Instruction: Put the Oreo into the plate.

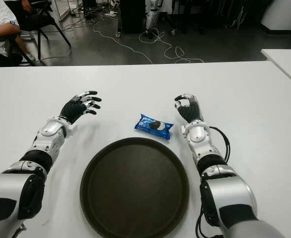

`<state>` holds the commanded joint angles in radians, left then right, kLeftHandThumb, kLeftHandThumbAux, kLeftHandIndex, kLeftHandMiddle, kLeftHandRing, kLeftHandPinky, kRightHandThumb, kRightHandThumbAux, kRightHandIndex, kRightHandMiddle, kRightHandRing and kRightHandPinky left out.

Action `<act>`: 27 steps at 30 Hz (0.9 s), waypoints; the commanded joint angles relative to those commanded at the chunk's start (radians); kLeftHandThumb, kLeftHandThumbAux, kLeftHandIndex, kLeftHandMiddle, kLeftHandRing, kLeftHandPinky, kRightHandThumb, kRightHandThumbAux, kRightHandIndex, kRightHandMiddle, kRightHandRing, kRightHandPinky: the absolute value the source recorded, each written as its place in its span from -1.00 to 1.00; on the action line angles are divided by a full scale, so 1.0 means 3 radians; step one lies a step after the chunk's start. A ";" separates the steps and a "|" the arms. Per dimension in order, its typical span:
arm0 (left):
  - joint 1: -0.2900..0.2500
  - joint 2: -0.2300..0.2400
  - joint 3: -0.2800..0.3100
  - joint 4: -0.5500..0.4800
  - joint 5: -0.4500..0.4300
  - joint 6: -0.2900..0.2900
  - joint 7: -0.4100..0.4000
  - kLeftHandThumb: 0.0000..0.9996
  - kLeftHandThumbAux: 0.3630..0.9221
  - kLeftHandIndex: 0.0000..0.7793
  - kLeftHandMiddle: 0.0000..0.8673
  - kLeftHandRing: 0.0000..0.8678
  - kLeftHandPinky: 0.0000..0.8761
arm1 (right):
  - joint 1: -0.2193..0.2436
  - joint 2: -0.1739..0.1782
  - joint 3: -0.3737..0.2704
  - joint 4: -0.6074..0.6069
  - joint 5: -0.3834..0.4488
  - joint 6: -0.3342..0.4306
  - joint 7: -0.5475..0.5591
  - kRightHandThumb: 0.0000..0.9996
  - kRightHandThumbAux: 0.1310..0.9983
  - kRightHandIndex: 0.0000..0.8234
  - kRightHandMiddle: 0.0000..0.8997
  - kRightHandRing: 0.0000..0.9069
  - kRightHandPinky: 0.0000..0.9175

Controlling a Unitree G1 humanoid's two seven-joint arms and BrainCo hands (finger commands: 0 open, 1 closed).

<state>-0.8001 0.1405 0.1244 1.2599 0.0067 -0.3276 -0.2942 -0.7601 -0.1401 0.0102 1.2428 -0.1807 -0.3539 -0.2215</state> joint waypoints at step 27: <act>-0.0004 0.0000 -0.0020 -0.0009 0.0019 0.0013 0.0031 -0.04 0.09 -0.40 -0.23 -0.13 -0.01 | -0.0047 -0.0195 0.0315 -0.0151 -0.0404 -0.0022 -0.0009 -0.99 0.56 -0.79 -0.71 -0.72 -0.82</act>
<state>-0.8013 0.1405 0.1183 1.2573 0.0125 -0.3238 -0.2850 -0.7742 -0.1984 0.1046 1.1975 -0.3020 -0.3606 -0.2243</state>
